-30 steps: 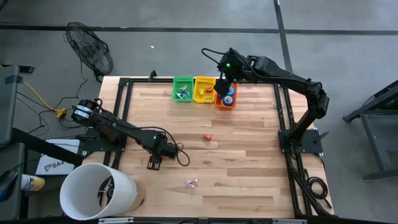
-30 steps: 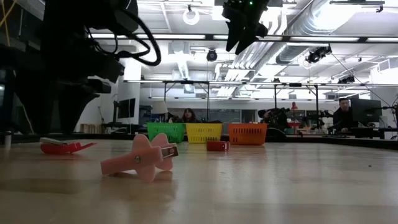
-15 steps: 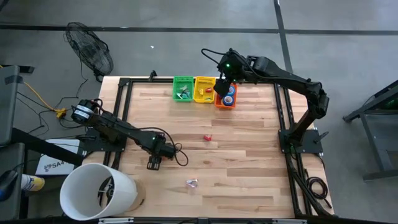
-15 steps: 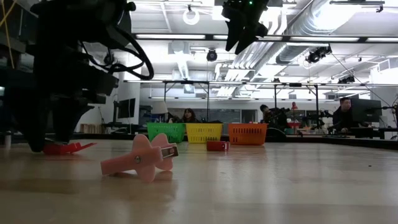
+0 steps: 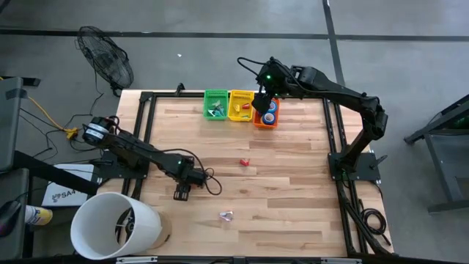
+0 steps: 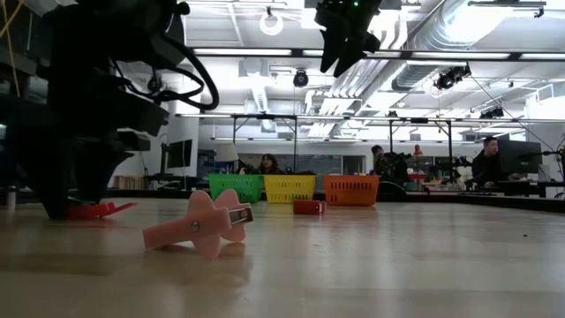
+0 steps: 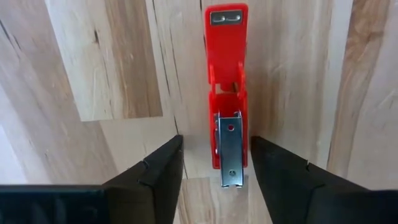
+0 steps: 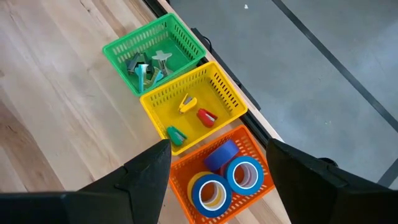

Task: Pick and place Stapler, Stapler remover, tape
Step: Put the left red stapler into the yellow bin

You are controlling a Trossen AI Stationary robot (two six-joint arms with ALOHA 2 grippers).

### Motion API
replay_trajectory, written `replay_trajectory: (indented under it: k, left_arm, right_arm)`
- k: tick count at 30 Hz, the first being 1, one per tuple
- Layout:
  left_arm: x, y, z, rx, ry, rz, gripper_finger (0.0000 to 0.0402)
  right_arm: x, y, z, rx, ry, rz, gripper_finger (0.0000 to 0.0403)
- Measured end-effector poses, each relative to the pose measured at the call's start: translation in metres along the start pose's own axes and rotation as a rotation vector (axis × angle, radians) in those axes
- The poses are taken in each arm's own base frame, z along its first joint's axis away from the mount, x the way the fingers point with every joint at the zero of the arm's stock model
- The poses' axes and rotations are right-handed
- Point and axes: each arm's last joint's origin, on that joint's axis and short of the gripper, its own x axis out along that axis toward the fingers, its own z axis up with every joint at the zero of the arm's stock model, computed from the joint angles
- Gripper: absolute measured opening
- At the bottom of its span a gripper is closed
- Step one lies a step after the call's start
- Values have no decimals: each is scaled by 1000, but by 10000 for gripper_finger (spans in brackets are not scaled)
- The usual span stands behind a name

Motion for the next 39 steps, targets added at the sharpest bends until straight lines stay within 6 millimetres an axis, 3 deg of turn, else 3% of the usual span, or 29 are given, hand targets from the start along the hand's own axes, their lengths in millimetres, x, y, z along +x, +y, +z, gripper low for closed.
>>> replay_trajectory:
  k: [15, 22, 29, 34, 39]
  left_arm:
    - [3, 0, -2, -21, 8, 9, 64]
    - [-9, 1, 4, 4, -40, 64, 60]
    - [-58, 16, 20, -8, -224, 161, 61]
    - [-114, 34, 28, -22, -417, 252, 64]
    - [-183, 49, 29, 10, -633, 330, 65]
  right_arm:
    - [0, 0, 0, -4, -1, -11, 254]
    - [-2, 6, -1, -57, 7, 29, 254]
    - [-26, 31, -8, -172, -44, 36, 254]
    - [-54, 48, -10, -225, -143, 103, 254]
    - [-90, 55, -11, -273, -296, 160, 254]
